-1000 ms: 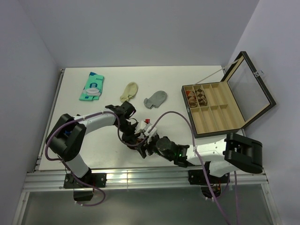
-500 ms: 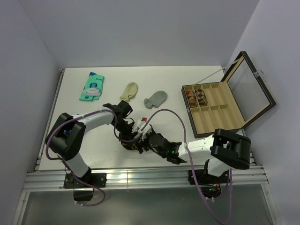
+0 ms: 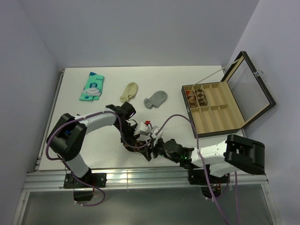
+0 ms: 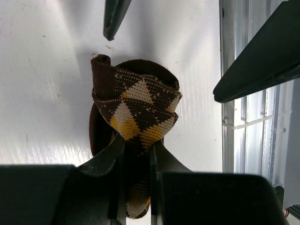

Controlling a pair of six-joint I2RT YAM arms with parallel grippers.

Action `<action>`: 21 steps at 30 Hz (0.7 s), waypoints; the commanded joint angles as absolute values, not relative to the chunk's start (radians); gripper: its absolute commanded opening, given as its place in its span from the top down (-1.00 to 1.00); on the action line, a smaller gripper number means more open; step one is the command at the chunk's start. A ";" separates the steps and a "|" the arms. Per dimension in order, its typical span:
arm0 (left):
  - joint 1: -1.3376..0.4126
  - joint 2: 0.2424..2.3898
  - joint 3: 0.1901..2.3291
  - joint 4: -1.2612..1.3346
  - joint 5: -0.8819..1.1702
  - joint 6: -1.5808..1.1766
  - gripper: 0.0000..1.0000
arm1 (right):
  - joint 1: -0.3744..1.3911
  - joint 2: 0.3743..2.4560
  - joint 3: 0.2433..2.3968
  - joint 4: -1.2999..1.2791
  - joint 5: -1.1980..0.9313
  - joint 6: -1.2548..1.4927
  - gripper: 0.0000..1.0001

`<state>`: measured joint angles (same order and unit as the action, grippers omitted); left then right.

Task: Roll the socks
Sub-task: Roll the sock at the center of the board.

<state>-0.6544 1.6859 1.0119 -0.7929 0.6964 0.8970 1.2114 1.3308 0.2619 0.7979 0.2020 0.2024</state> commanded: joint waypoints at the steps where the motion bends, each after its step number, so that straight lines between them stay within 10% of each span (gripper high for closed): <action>1: -0.664 1.689 1.060 -0.810 0.772 0.928 0.99 | 1.215 1.307 0.241 0.842 0.183 0.245 -0.55; 12: -0.657 1.658 1.055 -0.812 0.778 0.913 0.99 | 1.163 1.336 0.084 1.146 0.138 0.325 -0.56; 21: -0.657 1.666 1.088 -0.831 0.784 0.910 0.99 | 1.180 1.377 0.280 0.908 0.081 0.212 -0.56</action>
